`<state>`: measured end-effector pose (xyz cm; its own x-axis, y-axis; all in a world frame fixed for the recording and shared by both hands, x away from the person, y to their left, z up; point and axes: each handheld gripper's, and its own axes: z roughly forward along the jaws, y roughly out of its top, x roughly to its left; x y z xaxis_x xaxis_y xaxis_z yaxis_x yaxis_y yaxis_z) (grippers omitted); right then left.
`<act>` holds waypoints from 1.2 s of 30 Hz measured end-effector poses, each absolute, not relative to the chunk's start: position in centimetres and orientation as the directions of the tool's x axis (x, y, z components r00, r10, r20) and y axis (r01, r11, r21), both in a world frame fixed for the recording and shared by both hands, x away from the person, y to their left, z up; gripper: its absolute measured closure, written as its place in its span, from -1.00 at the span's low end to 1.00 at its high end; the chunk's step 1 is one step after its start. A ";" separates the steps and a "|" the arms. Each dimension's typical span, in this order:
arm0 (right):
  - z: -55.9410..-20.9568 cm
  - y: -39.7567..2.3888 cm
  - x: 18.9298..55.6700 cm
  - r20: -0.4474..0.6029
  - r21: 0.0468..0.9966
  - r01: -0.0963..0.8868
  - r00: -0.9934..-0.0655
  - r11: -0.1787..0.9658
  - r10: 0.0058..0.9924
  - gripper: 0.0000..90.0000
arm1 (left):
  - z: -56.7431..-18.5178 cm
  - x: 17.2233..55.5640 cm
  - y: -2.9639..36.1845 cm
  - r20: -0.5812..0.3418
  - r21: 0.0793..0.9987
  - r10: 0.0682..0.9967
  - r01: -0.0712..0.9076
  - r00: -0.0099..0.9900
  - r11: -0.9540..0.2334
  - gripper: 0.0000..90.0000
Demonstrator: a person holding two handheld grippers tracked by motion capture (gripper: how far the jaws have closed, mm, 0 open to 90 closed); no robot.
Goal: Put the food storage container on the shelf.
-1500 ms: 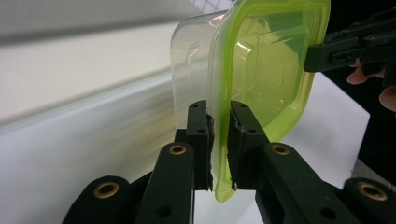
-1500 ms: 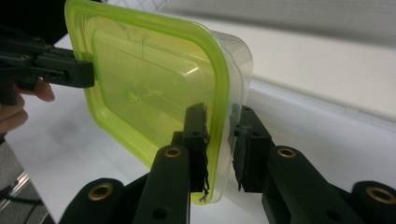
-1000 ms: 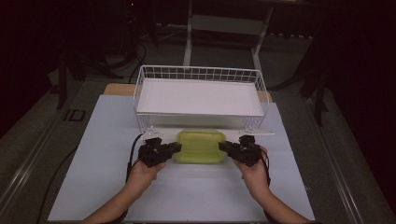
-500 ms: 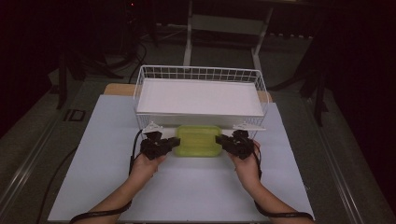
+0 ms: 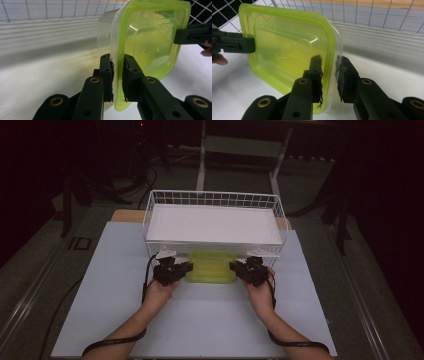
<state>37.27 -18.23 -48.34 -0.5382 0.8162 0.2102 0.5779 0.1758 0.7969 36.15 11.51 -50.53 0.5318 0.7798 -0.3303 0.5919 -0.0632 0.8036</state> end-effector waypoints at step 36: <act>-49.0 -17.5 37.2 0.143 0.826 0.538 -0.491 0.170 0.860 0.02 | -50.8 36.7 10.7 -0.343 0.826 0.806 0.563 0.482 0.014 0.01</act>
<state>37.16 -17.47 -49.03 -0.4906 0.8595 0.1430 0.5380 0.1697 0.8257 36.70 10.67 -50.77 0.4821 0.8064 -0.3425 0.5631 0.0143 0.8263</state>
